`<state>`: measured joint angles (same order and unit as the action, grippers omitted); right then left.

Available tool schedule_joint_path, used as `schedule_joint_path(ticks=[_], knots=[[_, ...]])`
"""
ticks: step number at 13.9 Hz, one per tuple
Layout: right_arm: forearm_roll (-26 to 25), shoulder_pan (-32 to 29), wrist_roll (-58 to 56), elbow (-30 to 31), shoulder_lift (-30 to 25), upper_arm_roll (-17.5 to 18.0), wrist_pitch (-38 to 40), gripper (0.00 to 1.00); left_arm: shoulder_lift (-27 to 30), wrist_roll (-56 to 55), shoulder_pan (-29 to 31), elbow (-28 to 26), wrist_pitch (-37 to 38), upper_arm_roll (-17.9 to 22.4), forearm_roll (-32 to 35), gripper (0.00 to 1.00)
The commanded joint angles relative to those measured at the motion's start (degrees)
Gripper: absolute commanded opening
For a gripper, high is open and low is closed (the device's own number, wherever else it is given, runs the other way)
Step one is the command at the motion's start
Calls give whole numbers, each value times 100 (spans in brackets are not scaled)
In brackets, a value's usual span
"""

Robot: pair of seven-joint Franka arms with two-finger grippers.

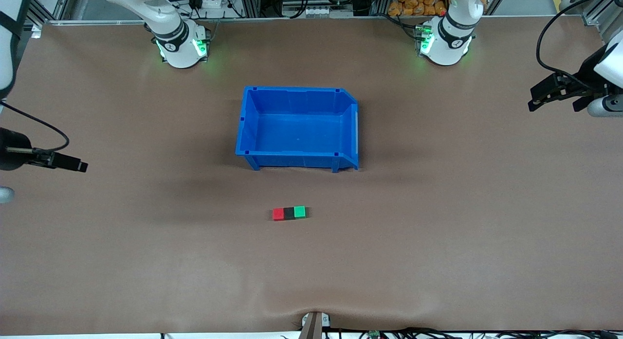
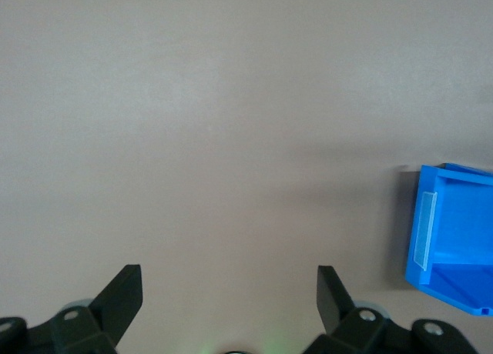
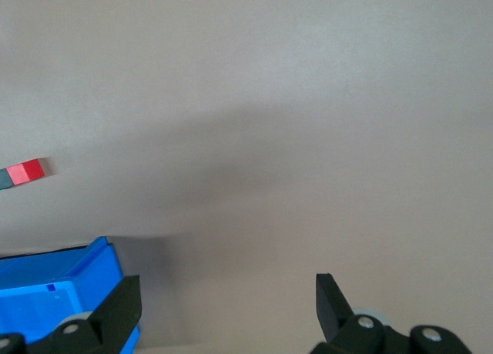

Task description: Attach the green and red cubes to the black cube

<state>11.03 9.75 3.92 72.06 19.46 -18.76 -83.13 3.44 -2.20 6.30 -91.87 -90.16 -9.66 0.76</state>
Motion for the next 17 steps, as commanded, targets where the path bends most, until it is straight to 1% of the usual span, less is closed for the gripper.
schedule_joint_path(ticks=[1,5,13,15,17], knots=[[-84,-34,-58,265,-389,13,42,100,-45,97,38,126,95,-36,30,100],[-251,-34,-67,265,-539,12,157,100,-45,97,38,117,95,-36,30,100],[-268,-26,-75,282,-715,12,367,100,-45,97,38,126,95,-36,30,100],[-286,9,-75,344,-802,12,412,100,-45,97,38,126,95,-36,30,100],[-452,18,-67,510,-952,12,403,100,-45,97,38,126,95,-36,30,100]])
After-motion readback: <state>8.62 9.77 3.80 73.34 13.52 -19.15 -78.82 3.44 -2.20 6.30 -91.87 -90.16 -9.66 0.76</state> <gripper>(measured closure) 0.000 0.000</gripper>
